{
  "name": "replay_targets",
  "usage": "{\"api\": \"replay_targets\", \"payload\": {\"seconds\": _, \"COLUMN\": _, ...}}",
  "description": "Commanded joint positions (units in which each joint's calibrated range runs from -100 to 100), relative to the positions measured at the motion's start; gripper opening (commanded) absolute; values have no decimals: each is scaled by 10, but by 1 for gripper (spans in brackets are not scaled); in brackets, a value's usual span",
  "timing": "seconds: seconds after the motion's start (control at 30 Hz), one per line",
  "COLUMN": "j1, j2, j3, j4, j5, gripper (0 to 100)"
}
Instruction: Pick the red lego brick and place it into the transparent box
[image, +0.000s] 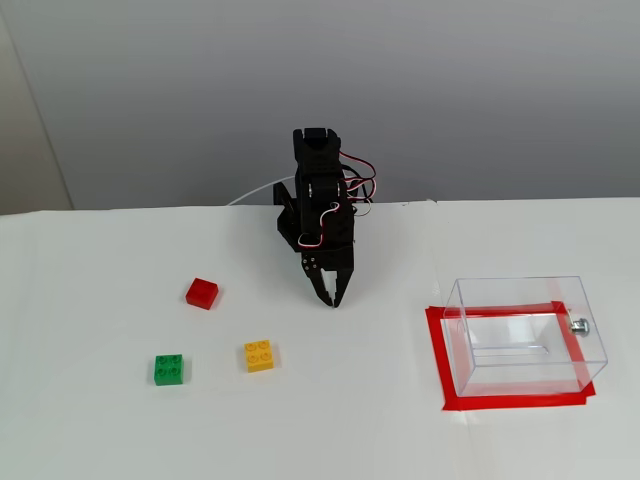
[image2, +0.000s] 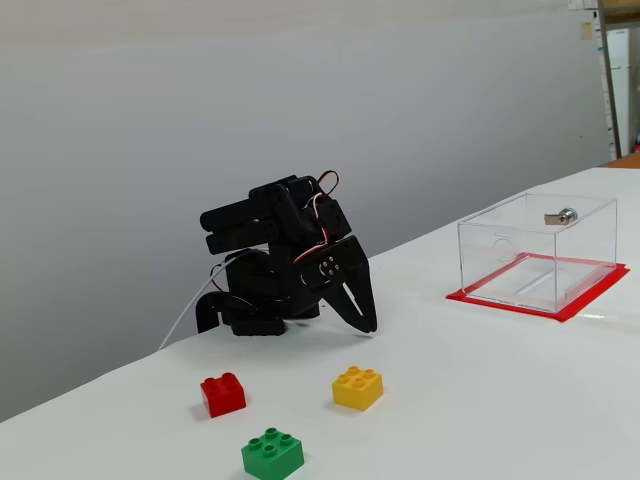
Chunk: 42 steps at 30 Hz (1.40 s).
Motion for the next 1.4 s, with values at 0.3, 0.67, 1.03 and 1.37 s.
{"api": "replay_targets", "payload": {"seconds": 0.3, "j1": 2, "j2": -4, "j3": -15, "j4": 3, "j5": -1, "gripper": 1}}
{"api": "replay_targets", "payload": {"seconds": 0.67, "j1": -2, "j2": -4, "j3": -15, "j4": 3, "j5": 1, "gripper": 1}}
{"api": "replay_targets", "payload": {"seconds": 1.03, "j1": 3, "j2": -3, "j3": -15, "j4": -4, "j5": 1, "gripper": 1}}
{"api": "replay_targets", "payload": {"seconds": 1.37, "j1": 21, "j2": 3, "j3": -100, "j4": -4, "j5": -3, "gripper": 1}}
